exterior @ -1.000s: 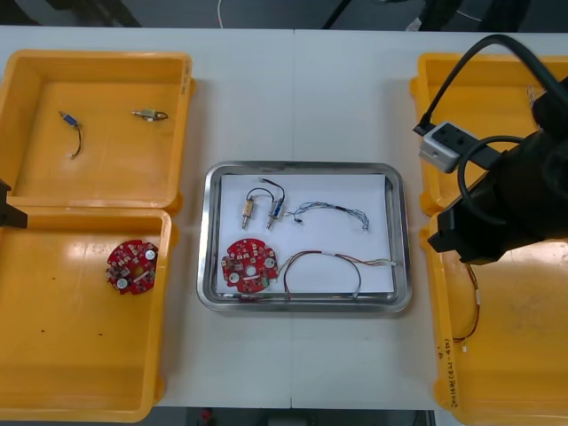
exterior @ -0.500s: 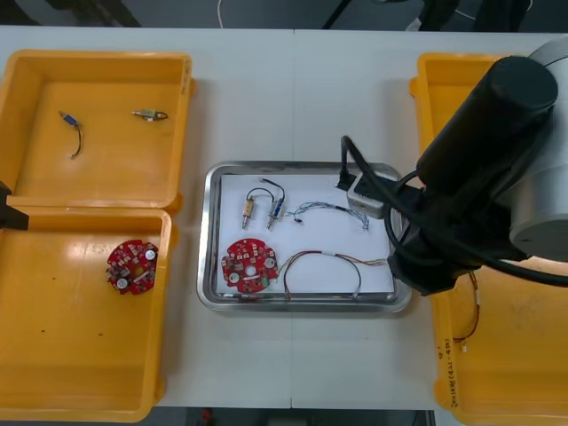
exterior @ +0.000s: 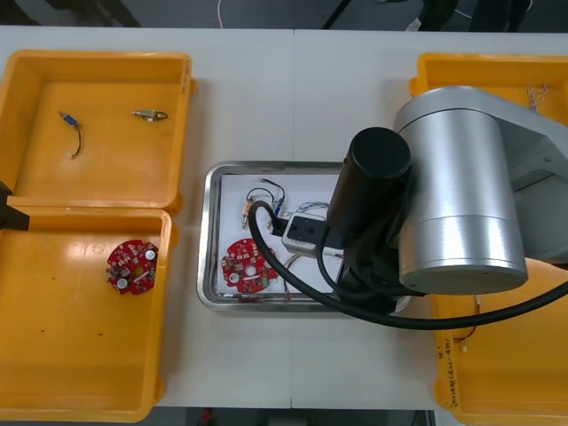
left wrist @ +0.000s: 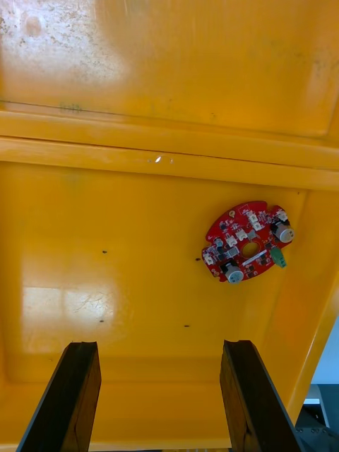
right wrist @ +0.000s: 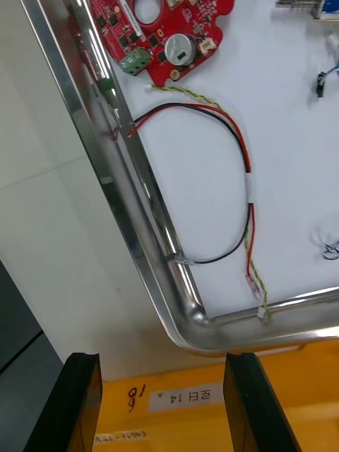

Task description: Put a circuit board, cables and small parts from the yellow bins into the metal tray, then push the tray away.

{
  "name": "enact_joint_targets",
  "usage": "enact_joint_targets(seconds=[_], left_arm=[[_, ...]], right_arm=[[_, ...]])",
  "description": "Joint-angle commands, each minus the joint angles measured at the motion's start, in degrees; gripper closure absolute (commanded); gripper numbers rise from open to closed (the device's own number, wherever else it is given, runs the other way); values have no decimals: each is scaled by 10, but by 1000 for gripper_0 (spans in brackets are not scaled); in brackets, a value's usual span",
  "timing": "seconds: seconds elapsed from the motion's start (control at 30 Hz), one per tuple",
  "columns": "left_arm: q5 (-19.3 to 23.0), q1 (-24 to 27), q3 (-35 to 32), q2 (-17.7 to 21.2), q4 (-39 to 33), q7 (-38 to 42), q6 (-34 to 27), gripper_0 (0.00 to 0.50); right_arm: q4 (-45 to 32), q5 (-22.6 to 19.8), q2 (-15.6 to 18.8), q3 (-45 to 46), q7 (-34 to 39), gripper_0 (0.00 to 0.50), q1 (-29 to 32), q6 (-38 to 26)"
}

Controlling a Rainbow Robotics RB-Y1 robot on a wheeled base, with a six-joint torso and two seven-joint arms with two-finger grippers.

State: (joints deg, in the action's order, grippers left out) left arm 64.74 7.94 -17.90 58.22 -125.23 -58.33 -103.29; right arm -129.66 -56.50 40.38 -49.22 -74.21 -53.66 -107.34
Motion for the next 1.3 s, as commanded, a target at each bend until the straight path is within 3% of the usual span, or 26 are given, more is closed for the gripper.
enact_joint_targets(seconds=[0.03,0.3,0.73,1.0,1.3], left_arm=[[5,-10,-18,27,-13,-46,6,0],[5,-10,-18,27,-13,-46,6,0],[5,-10,-18,27,-13,-46,6,0],[5,-10,-18,27,-13,-46,6,0],[5,-10,-18,27,-13,-46,6,0]], right_arm=[[16,11,-30,-37,-36,0,-24,16],[48,45,-58,-96,-54,0,-40,42],[108,64,-83,-98,-208,0,-41,86],[115,72,-86,-136,-204,0,-41,105],[118,111,-89,-166,-201,0,-20,128]])
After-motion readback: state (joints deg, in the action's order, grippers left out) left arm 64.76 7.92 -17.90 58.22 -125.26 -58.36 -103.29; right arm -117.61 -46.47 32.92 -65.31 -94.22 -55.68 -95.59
